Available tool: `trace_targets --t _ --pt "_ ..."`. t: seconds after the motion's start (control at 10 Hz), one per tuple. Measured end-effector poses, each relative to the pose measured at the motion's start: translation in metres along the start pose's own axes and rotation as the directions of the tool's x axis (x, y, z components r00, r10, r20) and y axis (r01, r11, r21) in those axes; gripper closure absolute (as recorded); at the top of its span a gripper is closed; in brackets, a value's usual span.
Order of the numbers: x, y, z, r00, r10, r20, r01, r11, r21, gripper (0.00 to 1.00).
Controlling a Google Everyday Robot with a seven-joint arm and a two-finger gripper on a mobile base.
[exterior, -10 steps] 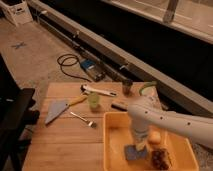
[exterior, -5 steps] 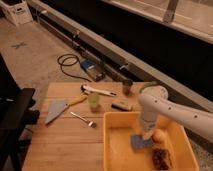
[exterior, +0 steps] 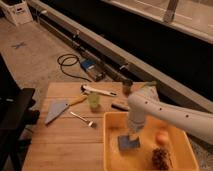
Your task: Wipe tray with sponge
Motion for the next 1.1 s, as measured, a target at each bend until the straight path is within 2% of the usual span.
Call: trace_targets --t 0.1,0.3,0.5,0.7,0.9,1.1 --pt "-0.011 0.003 0.002 1.000 -0.015 0.009 0.015 1.000 -0.004 1.00" --pt "-0.018 0.007 0.007 1.000 -0.012 0.010 0.012 1.000 -0.018 1.00" --pt "-0.001 0.015 0.010 1.000 0.022 0.000 -0.022 0.999 -0.039 1.00" --pt "0.035 0.022 0.010 0.998 0.065 -0.021 -0.066 0.996 -0.053 1.00" --pt "0.063 0.011 0.005 0.995 0.092 -0.041 -0.094 0.994 -0.052 1.00" --pt "0.070 0.002 0.002 0.995 0.089 -0.054 -0.091 0.995 -0.045 1.00"
